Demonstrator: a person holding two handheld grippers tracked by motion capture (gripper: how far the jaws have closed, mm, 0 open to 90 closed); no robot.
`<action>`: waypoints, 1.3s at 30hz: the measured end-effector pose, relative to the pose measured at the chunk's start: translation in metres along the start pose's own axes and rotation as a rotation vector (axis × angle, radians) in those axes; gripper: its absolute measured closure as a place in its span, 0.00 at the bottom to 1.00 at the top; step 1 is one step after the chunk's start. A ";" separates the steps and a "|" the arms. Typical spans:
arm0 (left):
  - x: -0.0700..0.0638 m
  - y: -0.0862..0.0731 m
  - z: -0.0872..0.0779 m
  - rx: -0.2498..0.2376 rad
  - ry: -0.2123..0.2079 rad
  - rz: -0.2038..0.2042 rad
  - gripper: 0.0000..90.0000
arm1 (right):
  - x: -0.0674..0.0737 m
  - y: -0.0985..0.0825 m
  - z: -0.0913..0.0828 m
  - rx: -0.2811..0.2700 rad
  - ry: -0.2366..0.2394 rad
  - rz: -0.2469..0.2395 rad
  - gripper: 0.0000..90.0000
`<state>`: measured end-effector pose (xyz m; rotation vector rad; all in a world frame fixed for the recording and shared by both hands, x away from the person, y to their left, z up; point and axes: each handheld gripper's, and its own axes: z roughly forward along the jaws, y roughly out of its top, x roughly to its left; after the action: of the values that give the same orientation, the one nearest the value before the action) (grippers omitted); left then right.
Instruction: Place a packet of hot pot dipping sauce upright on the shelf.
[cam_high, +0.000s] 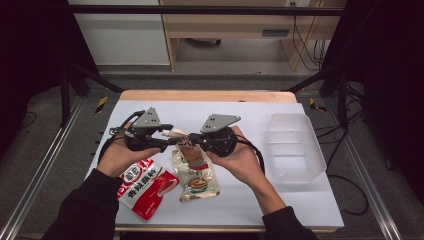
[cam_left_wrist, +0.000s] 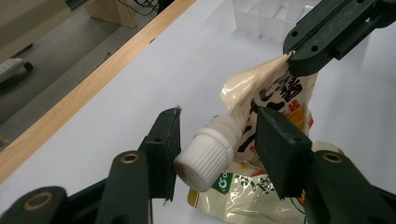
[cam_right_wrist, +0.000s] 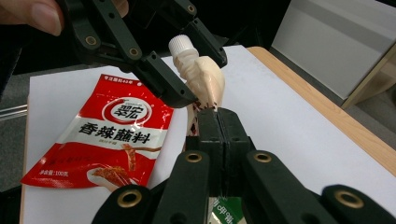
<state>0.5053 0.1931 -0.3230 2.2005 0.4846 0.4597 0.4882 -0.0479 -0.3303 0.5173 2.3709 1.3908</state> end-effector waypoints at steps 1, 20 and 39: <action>0.000 0.000 0.000 0.000 0.000 0.000 0.58 | 0.000 0.000 0.000 -0.001 -0.001 0.001 1.00; 0.007 -0.002 0.001 -0.015 -0.044 -0.037 0.68 | -0.003 0.000 -0.003 -0.011 0.007 0.013 1.00; -0.007 0.026 0.001 0.039 -0.074 0.039 0.81 | -0.016 -0.004 -0.014 0.066 -0.013 0.006 0.95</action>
<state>0.5040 0.1739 -0.3047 2.2591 0.4147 0.3916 0.4955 -0.0680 -0.3259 0.5493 2.4132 1.3117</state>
